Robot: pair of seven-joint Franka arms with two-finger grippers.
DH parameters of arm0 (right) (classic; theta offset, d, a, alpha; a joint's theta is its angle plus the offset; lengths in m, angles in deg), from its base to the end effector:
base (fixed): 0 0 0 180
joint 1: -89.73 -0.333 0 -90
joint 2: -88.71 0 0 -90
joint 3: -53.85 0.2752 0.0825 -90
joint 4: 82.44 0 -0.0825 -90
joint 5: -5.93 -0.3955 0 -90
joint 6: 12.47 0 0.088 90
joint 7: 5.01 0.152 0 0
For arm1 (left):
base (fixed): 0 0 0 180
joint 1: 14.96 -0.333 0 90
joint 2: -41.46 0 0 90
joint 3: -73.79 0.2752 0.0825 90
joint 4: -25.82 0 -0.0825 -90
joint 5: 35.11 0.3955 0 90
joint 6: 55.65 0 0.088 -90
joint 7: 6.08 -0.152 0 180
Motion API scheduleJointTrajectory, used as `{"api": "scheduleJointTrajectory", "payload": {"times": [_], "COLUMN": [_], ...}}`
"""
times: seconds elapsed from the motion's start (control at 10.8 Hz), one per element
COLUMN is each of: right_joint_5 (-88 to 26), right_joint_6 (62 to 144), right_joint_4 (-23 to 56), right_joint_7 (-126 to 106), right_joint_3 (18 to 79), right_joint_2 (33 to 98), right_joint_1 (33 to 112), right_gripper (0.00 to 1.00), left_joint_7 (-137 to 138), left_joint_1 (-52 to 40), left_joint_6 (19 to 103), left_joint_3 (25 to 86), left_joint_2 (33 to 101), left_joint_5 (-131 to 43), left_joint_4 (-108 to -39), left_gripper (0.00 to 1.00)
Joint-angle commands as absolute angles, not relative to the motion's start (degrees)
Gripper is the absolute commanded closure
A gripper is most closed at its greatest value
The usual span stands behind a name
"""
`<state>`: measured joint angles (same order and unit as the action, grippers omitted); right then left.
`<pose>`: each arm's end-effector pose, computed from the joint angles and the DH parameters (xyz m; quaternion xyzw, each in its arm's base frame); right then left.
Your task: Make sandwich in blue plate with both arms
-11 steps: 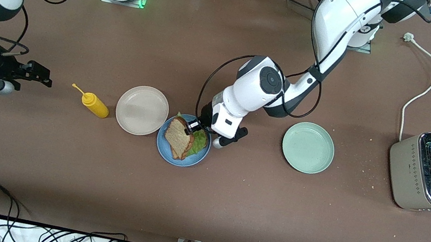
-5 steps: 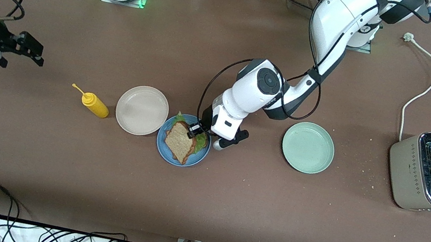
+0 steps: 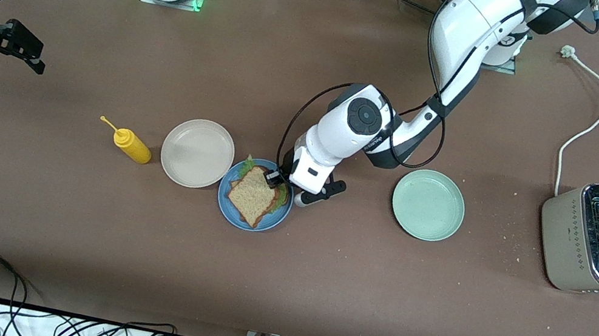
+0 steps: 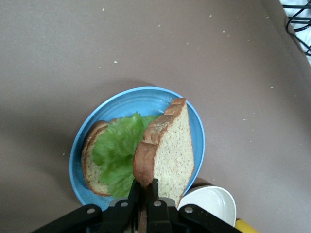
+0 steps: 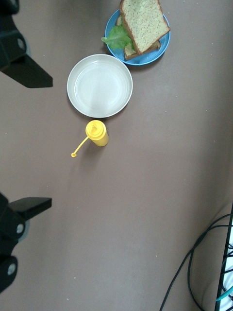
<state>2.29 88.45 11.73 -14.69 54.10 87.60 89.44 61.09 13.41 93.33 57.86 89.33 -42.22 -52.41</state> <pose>0.5917 0.0140 0.5100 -0.9947 -0.0845 -0.0515 0.0275 0.5796 -0.5085 0.2021 0.9222 0.2979 0.0072 0.2466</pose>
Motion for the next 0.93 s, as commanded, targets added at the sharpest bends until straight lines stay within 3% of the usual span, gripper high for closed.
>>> {"api": "scheduleJointTrajectory", "payload": {"times": [0.0, 0.84], "right_joint_5": [3.2, 4.8], "right_joint_6": [86.8, 86.4], "right_joint_4": [10.4, 10.3], "right_joint_7": [-13.5, -13.9], "right_joint_3": [53.6, 53.3], "right_joint_2": [87.1, 86.4], "right_joint_1": [88.6, 88.8], "right_gripper": [0.0, 0.0], "left_joint_7": [61.9, 62.2], "left_joint_1": [13.6, 13.6], "left_joint_6": [91.5, 90.1], "left_joint_3": [58.1, 58.1], "left_joint_2": [89.0, 92.0], "left_joint_5": [-40.8, -40.9], "left_joint_4": [-53.4, -53.6], "left_gripper": [1.0, 1.0]}}
